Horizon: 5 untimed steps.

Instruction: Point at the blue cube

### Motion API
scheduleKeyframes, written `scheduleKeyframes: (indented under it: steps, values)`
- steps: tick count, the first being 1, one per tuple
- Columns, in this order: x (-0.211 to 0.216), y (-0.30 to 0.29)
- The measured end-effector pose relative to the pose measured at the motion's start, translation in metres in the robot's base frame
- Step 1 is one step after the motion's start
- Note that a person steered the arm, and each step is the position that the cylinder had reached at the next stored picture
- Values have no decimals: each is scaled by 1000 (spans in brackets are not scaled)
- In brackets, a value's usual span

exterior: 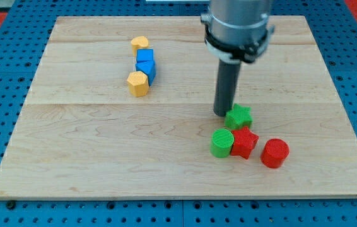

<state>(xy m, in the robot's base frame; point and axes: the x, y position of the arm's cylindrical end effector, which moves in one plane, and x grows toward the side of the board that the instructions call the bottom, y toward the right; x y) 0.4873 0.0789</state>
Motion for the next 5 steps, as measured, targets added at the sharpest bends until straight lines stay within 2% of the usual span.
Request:
scheduleKeyframes:
  steps: [1, 2, 3, 4, 5]
  values:
    - [-7, -7]
    - [-82, -49]
    - [-131, -82]
    - [-236, -53]
    - [-264, -134]
